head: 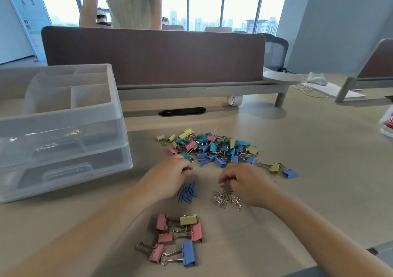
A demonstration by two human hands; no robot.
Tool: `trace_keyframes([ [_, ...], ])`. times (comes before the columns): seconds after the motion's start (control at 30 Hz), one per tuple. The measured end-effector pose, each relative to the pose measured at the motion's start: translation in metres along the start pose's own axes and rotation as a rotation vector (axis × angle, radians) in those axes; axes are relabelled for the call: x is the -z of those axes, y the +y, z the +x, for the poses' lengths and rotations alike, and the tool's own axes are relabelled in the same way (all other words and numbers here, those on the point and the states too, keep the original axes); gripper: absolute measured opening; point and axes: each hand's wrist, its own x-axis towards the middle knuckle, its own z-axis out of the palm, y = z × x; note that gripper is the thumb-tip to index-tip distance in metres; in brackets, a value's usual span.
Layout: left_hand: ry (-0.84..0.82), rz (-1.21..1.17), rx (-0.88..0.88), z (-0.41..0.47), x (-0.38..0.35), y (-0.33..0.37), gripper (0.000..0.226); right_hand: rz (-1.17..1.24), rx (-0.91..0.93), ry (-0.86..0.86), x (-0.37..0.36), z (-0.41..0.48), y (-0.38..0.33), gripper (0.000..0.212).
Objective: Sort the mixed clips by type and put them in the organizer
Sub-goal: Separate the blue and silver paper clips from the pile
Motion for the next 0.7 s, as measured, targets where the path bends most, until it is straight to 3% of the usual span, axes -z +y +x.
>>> trace_keyframes([
  [0.3,-0.188,0.237,0.030,0.040,-0.008,0.009,0.024,-0.093,0.023,0.029,-0.003,0.026,-0.011,0.032],
  [0.43,-0.161,0.338,0.015,0.038,-0.011,0.008,0.022,-0.082,0.020,0.065,-0.003,0.029,-0.009,0.034],
  [0.7,-0.128,0.177,-0.096,0.017,-0.004,-0.009,0.039,-0.090,0.018,0.054,-0.005,0.033,-0.012,0.035],
])
